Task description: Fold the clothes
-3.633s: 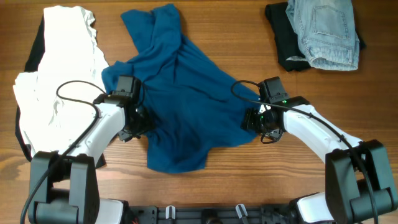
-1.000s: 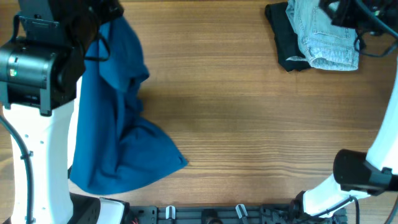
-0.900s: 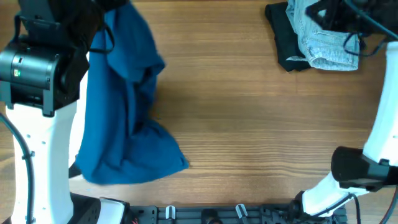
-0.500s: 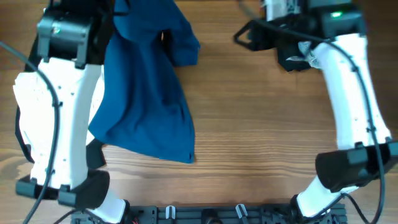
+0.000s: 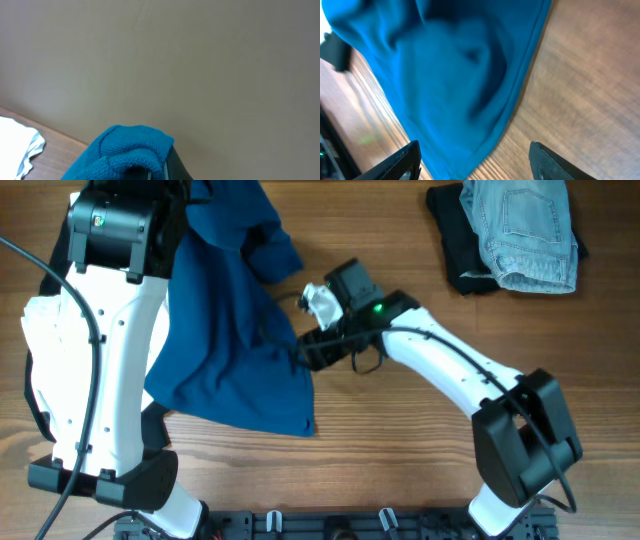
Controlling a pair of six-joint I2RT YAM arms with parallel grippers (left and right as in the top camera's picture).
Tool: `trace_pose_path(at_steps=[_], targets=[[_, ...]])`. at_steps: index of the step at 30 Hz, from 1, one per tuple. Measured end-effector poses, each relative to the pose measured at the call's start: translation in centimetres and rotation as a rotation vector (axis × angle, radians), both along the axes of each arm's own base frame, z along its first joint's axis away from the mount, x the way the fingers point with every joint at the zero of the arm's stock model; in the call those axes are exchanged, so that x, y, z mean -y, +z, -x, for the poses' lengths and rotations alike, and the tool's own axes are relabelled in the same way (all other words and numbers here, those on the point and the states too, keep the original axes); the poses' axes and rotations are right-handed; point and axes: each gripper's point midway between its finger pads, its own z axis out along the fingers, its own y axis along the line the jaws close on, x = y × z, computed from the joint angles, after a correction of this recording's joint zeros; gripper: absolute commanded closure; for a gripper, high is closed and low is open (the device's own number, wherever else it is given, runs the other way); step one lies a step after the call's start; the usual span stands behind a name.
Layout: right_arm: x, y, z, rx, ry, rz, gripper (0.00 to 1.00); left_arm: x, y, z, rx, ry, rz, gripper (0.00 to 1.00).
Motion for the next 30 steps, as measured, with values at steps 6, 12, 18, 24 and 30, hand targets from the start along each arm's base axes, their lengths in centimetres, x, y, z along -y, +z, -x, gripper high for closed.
trace_pose_path(at_steps=[6,12,18,24,30], targets=[[-0.1,-2.7,2.7,-0.036,0.031,0.073,0.3,-0.1,-1.5,0.3,-0.063,0.001,-0.016,0.96],[-0.7,-6.7,4.3,-0.103,0.042,0.145,0.31,-0.4,-2.6,0.7,-0.109,0.011,-0.031,0.96],[-0.6,-7.0,3.6,-0.106,-0.031,0.161,0.5,-0.7,-3.6,1.0,-0.153,0.025,-0.054,0.96],[-0.4,-7.3,3.6,-0.104,-0.082,0.2,0.43,-0.9,-4.0,1.2,-0.171,0.028,-0.06,0.96],[-1.1,-7.5,4.0,0.008,-0.099,0.31,0.59,-1.0,-4.8,1.5,-0.207,0.028,-0.069,0.96]])
